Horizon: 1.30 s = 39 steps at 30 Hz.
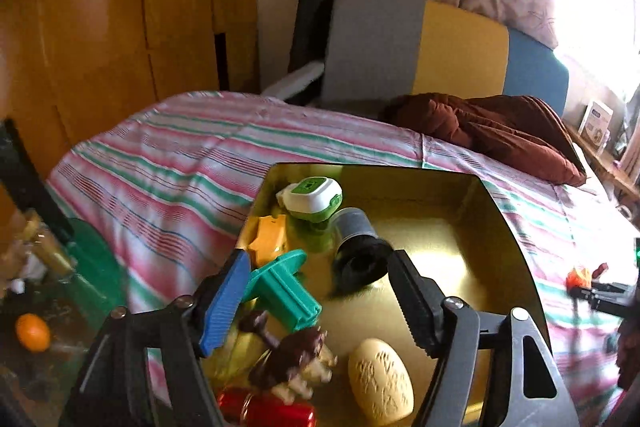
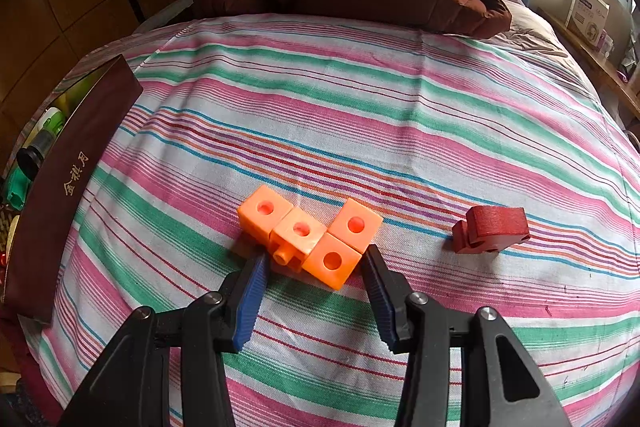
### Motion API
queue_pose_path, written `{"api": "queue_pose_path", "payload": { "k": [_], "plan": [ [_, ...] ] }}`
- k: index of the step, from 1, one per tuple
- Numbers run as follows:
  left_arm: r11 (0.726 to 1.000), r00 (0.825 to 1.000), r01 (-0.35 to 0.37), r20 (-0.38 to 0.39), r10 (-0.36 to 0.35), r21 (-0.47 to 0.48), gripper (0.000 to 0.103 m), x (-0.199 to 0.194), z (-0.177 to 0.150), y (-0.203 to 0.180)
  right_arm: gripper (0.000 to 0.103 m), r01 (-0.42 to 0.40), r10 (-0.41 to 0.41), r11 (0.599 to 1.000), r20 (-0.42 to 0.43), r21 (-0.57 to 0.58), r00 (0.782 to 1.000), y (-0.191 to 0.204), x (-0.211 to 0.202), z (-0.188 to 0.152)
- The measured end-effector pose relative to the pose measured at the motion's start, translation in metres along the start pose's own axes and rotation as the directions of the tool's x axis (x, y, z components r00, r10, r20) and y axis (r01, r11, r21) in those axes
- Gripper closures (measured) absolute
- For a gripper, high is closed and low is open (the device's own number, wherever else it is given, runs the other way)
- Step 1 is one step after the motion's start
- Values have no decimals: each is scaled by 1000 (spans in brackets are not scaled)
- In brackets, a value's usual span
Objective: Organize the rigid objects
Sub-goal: 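Withdraw the left tool from the gold tray, then carry the orange cubes into the gold tray and open the right tool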
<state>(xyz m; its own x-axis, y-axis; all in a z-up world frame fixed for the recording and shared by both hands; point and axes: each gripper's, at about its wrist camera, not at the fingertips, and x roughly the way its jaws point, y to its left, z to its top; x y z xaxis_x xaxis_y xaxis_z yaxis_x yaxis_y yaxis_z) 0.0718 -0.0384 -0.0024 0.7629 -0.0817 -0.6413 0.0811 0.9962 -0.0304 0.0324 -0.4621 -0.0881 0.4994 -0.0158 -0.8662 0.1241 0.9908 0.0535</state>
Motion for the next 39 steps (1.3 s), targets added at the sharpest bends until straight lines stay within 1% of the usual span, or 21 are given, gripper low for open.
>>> {"api": "queue_pose_path", "payload": {
  "k": [2,7,9,19,25,30,33,39],
  "plan": [
    [1000,1000,-8,15,8,12,30,-11,-5,0,55,1,-1,1000,1,1,1000,0,0,0],
    [997,998,-46,41,43,63,27,-29,-12,-4,55,15,-15,1000,-9,-2,1000,2,0,1],
    [997,998,-42,43,39,72,26,-34,-15,-4,56,30,-30,1000,-22,-3,999,4,0,2],
    [999,1000,-23,14,23,36,26,-39,-26,8,57,114,-109,991,-80,68,991,16,-4,3],
    [1000,1000,-24,-2,24,10,26,-38,-32,17,57,105,-97,991,-101,78,990,30,-11,-2],
    [1000,1000,-30,-8,30,1,26,-37,-36,24,57,86,-81,993,-59,86,995,47,-24,-1],
    [999,999,-31,-13,31,-15,26,-37,-38,30,57,46,-45,996,-17,82,999,62,-38,2],
    [999,999,-37,-13,37,-29,26,-38,-40,36,57,-26,25,1000,68,3,997,111,-63,16]
  ]
}}
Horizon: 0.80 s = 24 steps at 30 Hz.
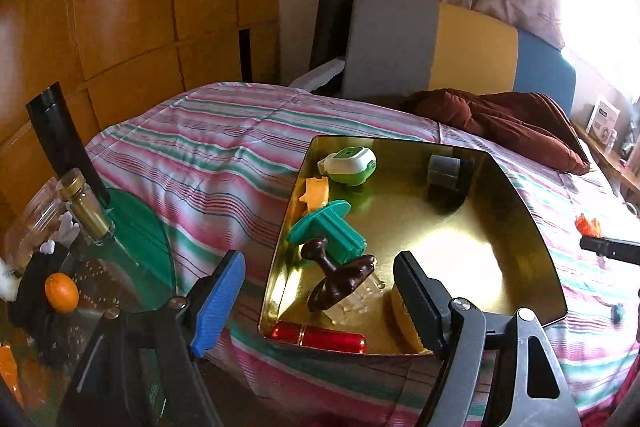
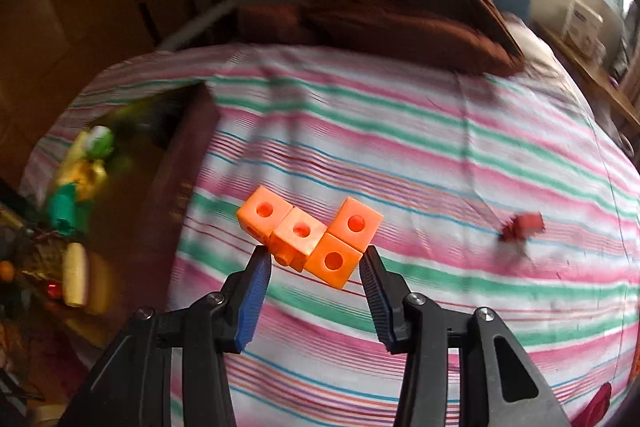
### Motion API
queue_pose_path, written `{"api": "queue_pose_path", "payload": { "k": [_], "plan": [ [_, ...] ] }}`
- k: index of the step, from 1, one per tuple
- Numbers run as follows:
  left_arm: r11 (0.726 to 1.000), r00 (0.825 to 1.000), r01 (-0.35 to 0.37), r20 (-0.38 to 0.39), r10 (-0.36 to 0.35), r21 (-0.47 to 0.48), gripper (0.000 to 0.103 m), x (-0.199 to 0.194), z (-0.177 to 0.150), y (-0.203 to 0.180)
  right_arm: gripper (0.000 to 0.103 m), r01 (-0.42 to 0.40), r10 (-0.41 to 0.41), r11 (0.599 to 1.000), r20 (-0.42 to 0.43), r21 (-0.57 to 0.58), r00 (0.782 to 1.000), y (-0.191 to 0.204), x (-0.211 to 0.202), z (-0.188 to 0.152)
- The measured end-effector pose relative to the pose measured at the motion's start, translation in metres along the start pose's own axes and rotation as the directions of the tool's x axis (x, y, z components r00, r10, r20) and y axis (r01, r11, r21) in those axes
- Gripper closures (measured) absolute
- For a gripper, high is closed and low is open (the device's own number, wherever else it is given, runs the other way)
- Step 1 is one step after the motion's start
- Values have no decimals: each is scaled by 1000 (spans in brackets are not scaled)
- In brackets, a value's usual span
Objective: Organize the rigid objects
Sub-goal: 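Carry the orange cubes into the gold tray and open the right tool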
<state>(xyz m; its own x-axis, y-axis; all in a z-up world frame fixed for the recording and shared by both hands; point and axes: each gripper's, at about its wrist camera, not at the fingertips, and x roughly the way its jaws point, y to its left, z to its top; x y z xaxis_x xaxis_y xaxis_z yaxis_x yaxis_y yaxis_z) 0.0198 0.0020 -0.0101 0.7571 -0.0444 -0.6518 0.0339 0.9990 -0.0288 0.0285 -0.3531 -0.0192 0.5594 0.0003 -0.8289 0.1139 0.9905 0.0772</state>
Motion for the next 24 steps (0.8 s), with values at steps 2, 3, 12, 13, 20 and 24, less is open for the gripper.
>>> {"api": "queue_pose_path", "payload": {
  "k": [2,3,12,13,20,24],
  "plan": [
    [1000,1000,-2,0,2,-2,26,0,0,2,57,-28,29,999,22,-23,999,18,-5,5],
    [1000,1000,-3,0,3,-2,26,0,-1,3,57,-38,39,999,28,-32,999,24,-6,7],
    [1000,1000,-9,-8,9,-9,25,3,-2,8,57,-151,157,974,24,-169,987,108,-5,14],
    [1000,1000,-9,-10,9,-10,26,3,-2,9,57,-158,164,970,16,-186,986,118,-2,14],
    [999,1000,-18,-16,18,-29,26,6,-3,16,57,-180,176,958,-37,-224,984,162,26,23],
    [998,999,-32,-18,32,-50,26,9,-2,23,57,-160,143,965,-97,-208,985,179,53,30]
  ]
}}
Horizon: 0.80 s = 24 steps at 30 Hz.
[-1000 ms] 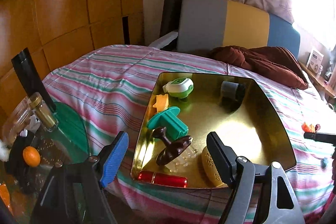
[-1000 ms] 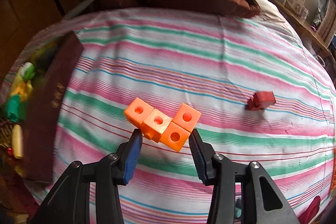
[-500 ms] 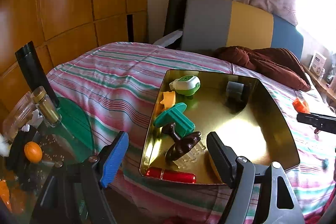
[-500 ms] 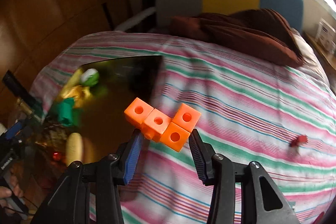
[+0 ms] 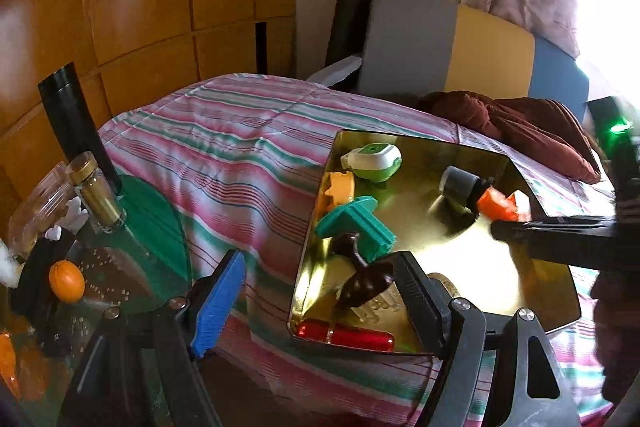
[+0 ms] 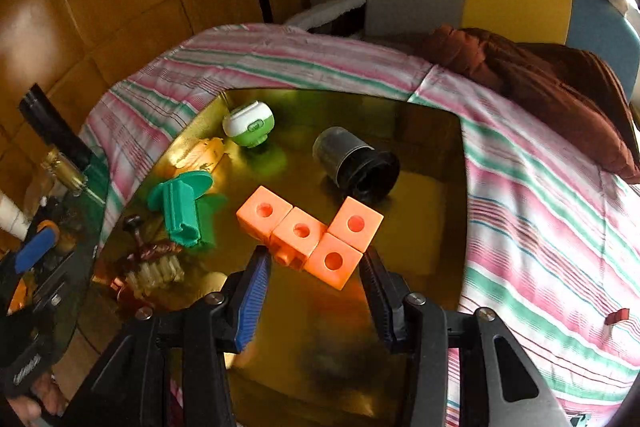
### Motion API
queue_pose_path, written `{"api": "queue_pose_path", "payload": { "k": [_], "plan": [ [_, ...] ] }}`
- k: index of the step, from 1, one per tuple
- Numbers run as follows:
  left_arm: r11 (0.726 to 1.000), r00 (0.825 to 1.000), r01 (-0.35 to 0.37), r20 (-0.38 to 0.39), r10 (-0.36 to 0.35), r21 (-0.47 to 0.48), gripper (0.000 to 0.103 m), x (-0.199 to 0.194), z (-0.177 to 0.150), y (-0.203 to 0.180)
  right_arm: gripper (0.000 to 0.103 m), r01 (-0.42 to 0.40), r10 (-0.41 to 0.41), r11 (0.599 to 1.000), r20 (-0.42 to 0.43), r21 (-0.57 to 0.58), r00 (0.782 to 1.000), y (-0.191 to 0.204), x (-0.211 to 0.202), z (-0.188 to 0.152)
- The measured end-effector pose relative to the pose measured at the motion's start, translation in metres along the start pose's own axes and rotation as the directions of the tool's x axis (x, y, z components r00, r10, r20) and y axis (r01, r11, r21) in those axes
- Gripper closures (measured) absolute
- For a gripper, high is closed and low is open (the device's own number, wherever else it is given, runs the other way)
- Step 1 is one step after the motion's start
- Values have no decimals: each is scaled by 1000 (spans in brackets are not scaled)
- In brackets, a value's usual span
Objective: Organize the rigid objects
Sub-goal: 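Carry the orange cubes into the gold tray and open the right tool, then move both tools from the tray back toward the red block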
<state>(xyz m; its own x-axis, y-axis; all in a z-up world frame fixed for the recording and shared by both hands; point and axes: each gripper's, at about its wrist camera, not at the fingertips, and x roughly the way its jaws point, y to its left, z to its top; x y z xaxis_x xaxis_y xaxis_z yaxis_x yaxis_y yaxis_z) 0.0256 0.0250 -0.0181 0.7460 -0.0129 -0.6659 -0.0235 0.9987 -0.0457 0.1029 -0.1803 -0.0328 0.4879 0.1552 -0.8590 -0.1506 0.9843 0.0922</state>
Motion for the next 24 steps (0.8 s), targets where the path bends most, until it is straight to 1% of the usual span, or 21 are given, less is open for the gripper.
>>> {"api": "queue_pose_path", "payload": {
  "k": [3,6,8,10,11,12,14,16,18,24],
  "plan": [
    [1000,1000,-2,-1,2,-12,26,1,0,5,57,10,-9,1000,-56,9,998,7,26,6],
    [1000,1000,-7,-7,7,-21,26,3,-1,9,56,14,-11,1000,-129,22,992,13,53,5],
    [1000,1000,-7,-9,7,-29,26,4,-1,12,56,2,5,999,-148,47,989,12,58,4],
    [999,1000,-9,-11,9,-37,25,4,-1,14,55,-24,31,998,-117,63,993,13,52,5],
    [999,1000,-7,-10,6,-41,25,4,-2,14,51,-24,29,998,-105,57,994,14,49,5],
    [999,1000,-5,-9,5,-43,24,4,-2,15,45,-19,24,999,-91,49,996,15,45,5],
    [999,1000,-5,-2,5,-43,23,2,-1,14,40,-26,31,998,-76,55,997,14,40,4],
    [999,1000,1,4,0,-41,23,0,-1,14,40,-41,45,996,-55,75,997,12,33,2],
    [999,1000,3,10,-3,-35,23,-2,-1,12,40,-62,63,994,-13,85,998,11,21,-1],
    [1000,1000,7,8,-6,-11,23,-3,-4,4,40,-76,69,994,83,84,994,9,-9,-9]
  ]
}}
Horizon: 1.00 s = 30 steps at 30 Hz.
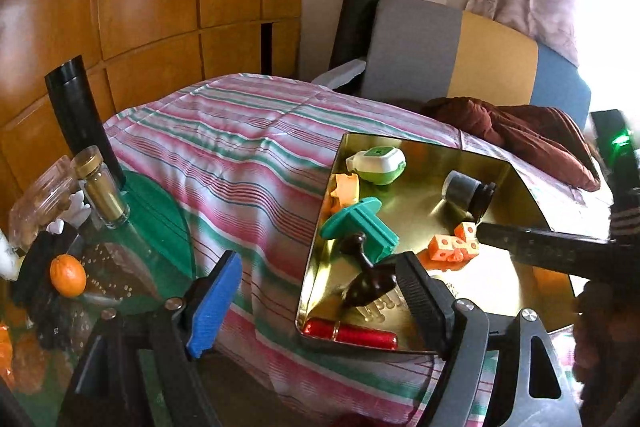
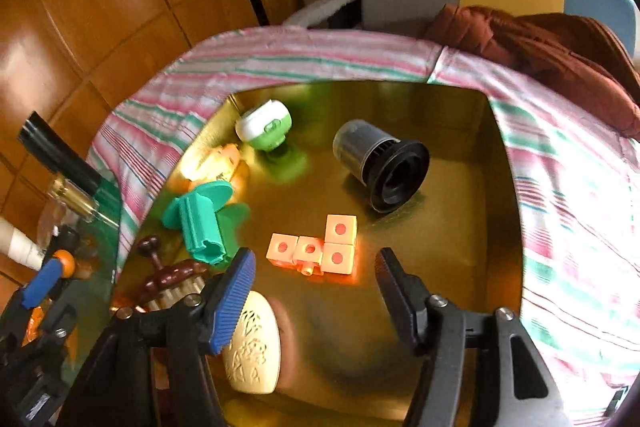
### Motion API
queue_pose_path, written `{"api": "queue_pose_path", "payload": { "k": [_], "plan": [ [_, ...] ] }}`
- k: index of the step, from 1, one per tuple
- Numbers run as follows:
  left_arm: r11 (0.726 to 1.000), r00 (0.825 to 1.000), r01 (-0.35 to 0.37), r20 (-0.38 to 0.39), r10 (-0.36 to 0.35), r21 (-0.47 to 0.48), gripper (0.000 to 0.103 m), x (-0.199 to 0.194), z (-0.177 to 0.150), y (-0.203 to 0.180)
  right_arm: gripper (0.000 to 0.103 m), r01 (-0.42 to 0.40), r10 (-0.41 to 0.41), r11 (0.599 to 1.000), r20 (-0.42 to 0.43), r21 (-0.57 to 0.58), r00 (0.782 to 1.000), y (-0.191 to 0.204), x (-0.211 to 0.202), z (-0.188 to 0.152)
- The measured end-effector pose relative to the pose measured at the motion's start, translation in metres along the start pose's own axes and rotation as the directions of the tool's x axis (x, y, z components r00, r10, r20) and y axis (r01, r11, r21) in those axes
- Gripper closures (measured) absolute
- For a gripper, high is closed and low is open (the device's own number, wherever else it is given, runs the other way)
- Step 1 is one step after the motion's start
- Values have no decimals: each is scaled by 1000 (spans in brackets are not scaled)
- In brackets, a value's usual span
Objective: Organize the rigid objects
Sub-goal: 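Move both tools from the tray back toward the red block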
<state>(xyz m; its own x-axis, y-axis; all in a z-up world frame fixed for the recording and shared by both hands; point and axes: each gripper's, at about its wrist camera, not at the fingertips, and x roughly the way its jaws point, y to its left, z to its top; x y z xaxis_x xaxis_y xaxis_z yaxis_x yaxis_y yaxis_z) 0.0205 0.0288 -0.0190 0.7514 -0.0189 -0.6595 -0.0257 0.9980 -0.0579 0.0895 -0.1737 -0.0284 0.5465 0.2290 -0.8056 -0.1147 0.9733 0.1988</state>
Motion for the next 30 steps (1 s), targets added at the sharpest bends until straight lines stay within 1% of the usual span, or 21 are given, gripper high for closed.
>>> {"api": "queue_pose_path", "payload": {
  "k": [9,12,15,18,20,25,27,28,30],
  "plan": [
    [999,1000,9,4,-9,47,21,-4,-3,-11,40,30,-30,1000,81,7,996,-20,-40,-23],
    [998,1000,14,7,-14,61,21,-6,-3,-14,40,46,-47,999,109,17,993,-36,-59,-32],
    [997,1000,25,10,-25,74,21,-8,-2,-17,38,69,-73,997,116,38,991,-59,-74,-38],
    [995,999,30,10,-31,91,21,-9,-1,-21,35,111,-118,991,106,70,987,-92,-86,-43],
    [994,999,38,10,-39,100,21,-10,-1,-25,35,156,-165,983,95,96,982,-120,-95,-46],
    [989,998,53,7,-55,138,21,-12,0,-38,34,265,-279,951,71,157,958,-190,-123,-53],
    [986,998,63,5,-64,154,20,-12,1,-45,29,301,-317,932,54,201,947,-225,-137,-57],
    [985,998,67,5,-68,159,20,-13,1,-47,28,314,-332,923,49,224,942,-239,-142,-59],
    [981,997,78,4,-80,176,21,-14,3,-55,28,354,-381,886,35,299,924,-276,-154,-66]
  ]
}}
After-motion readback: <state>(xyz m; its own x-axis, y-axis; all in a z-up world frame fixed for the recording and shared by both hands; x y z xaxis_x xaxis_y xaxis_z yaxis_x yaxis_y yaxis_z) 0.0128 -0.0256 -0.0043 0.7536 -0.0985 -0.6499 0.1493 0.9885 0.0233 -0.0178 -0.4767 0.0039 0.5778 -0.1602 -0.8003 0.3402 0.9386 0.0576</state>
